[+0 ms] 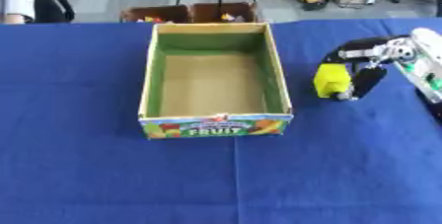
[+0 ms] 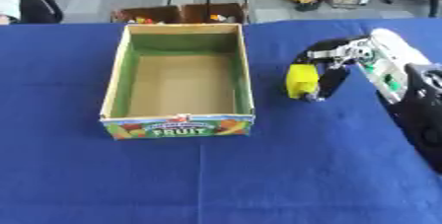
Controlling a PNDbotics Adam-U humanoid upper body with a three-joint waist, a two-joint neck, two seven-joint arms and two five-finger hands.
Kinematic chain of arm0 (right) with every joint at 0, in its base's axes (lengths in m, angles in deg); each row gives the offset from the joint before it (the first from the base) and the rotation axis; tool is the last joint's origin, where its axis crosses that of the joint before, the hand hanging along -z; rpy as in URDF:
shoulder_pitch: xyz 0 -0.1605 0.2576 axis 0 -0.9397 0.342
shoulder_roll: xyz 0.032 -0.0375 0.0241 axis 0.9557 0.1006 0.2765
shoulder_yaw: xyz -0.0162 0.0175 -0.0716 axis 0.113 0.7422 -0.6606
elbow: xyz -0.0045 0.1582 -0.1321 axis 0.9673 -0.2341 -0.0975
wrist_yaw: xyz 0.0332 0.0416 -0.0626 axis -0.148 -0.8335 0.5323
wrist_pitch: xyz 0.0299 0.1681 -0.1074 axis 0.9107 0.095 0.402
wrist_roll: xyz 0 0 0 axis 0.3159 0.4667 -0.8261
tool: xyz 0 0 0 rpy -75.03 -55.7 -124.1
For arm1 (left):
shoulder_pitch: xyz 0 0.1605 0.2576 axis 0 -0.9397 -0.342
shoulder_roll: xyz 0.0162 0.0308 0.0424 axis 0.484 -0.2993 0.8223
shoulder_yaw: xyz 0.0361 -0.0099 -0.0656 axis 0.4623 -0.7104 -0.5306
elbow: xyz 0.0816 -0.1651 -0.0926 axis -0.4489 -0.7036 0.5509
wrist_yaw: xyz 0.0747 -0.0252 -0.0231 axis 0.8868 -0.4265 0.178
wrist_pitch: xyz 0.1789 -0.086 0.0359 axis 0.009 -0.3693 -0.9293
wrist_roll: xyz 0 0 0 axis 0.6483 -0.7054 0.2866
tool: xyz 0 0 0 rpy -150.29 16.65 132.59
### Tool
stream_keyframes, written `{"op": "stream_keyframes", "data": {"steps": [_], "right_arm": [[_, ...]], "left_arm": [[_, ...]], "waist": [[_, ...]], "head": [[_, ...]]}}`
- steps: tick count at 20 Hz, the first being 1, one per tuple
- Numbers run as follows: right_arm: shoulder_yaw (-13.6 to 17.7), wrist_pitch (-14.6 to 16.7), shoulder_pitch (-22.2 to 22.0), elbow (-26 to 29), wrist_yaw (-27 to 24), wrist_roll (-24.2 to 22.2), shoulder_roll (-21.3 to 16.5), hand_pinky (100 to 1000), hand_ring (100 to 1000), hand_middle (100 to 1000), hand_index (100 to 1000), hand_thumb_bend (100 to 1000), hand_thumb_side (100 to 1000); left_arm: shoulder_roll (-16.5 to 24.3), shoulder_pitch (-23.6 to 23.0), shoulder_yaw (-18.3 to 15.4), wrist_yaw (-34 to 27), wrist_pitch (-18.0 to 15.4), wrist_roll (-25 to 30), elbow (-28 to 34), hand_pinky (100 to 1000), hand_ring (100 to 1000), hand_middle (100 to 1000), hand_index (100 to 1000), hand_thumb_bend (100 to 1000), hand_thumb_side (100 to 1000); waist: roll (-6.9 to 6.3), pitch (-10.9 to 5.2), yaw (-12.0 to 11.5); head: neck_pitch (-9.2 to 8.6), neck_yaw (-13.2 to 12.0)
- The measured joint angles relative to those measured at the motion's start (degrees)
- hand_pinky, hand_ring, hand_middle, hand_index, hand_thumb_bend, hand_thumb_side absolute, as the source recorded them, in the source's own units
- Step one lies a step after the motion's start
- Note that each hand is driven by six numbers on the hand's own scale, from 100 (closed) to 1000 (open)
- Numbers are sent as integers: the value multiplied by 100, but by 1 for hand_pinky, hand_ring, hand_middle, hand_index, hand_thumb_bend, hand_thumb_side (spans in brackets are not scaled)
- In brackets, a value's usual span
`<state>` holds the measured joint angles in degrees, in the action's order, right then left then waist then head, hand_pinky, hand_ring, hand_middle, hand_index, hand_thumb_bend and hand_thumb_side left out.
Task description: Pick up objects on the table and place them in the box.
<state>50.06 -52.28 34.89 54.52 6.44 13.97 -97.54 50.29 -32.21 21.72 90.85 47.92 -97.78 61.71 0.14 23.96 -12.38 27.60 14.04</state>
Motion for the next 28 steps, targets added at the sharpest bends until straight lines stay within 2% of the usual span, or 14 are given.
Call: {"op": "stream_keyframes", "data": {"steps": [6,11,19,28], "right_arm": [[-11,-12,45,-122,141,203,33,471,647,572,743,260,220],[-10,-79,50,-129,174,466,46,398,593,521,671,150,201],[18,-203,93,-8,153,727,45,355,560,495,626,100,229],[106,-263,269,583,20,805,-17,332,542,484,603,100,251]], "left_arm": [[-17,0,1,0,4,4,0,493,794,851,914,100,1000],[-17,0,2,0,5,5,0,492,794,851,914,100,1000],[-17,0,2,0,24,24,0,492,794,851,912,100,1000],[-17,0,2,0,28,27,0,492,794,852,913,100,1000]], "waist": [[0,0,-3],[0,0,1],[33,0,51],[50,0,86]], "head": [[0,2],[0,2],[-27,0],[-44,-3]]}}
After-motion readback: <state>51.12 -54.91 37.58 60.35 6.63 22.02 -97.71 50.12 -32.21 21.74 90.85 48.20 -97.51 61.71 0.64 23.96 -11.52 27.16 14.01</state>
